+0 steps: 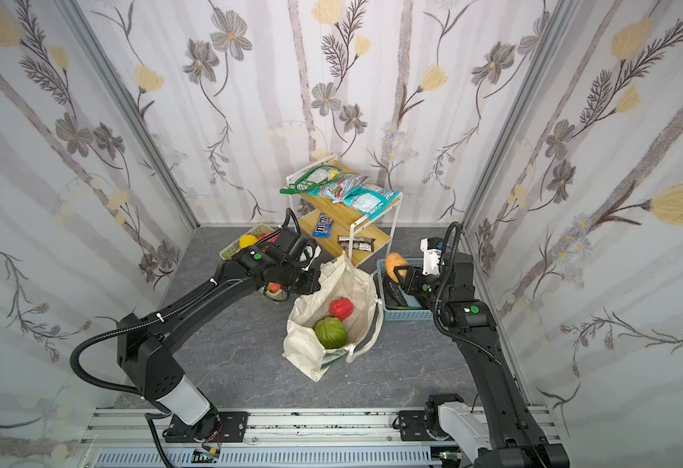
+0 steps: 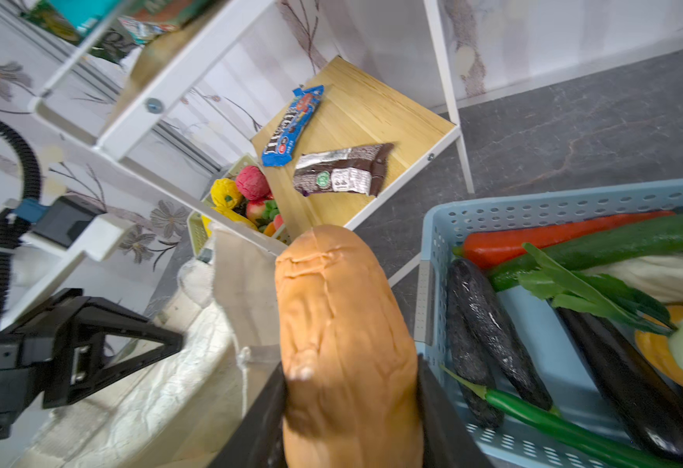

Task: Place the food into the grocery bag and tie it
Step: 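Lift the bread loaf with the right gripper and carry it over the bag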

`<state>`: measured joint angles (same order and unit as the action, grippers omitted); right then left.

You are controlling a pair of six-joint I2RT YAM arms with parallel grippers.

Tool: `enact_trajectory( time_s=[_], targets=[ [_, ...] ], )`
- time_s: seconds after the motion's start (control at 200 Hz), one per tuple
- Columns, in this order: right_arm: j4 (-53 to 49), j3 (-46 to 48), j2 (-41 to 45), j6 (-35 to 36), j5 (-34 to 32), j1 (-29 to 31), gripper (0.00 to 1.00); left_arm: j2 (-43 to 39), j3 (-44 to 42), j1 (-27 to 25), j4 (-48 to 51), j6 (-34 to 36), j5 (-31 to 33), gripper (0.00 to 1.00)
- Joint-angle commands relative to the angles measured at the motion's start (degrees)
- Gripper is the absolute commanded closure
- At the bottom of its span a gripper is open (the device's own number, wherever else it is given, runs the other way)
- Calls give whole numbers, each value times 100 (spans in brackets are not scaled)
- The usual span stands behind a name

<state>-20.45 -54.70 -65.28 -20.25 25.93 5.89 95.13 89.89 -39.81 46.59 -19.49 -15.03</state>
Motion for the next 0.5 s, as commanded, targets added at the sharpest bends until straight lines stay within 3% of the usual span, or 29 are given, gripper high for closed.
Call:
enact_trajectory(
  time_s=[0.0, 0.495],
  targets=[
    [267, -142, 81, -112, 446, 153, 58, 44, 93, -9, -118, 2, 61, 100],
    [691, -260, 1, -478, 308, 1550, 58, 175, 310, -51, -33, 24, 60, 100]
  ],
)
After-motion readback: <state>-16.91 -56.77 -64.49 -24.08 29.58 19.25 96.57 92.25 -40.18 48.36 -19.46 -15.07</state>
